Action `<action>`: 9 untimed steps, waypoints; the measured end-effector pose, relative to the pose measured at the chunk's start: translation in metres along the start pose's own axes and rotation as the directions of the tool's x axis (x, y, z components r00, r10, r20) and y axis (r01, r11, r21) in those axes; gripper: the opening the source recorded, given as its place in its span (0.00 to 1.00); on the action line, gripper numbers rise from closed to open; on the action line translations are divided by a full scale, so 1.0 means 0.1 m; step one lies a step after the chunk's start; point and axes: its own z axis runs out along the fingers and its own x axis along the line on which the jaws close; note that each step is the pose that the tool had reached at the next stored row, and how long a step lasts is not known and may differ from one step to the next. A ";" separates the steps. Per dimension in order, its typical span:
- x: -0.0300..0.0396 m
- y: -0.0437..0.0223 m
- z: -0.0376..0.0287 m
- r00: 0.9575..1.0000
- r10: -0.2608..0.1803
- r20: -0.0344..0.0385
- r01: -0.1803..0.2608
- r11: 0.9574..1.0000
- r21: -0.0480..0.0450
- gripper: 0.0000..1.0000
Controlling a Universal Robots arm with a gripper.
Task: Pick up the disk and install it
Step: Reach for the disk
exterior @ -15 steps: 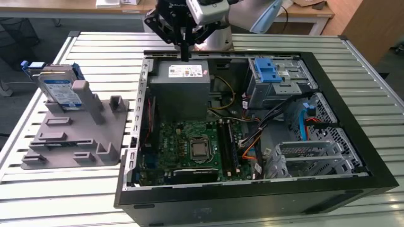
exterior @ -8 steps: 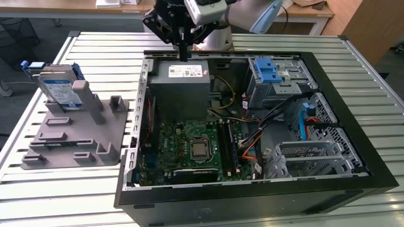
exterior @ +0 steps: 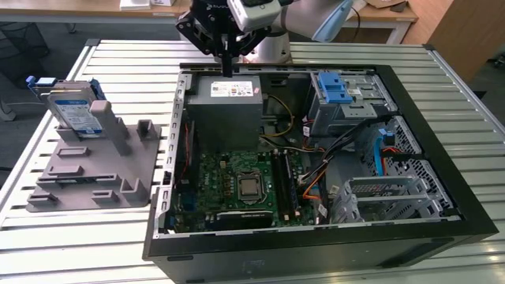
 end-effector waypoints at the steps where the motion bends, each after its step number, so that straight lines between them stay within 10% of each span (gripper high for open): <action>1: 0.002 0.000 0.000 1.000 0.000 0.000 0.000 1.000 0.000 0.11; 9: 0.021 -0.002 0.003 1.000 0.000 0.000 0.000 1.000 0.000 0.11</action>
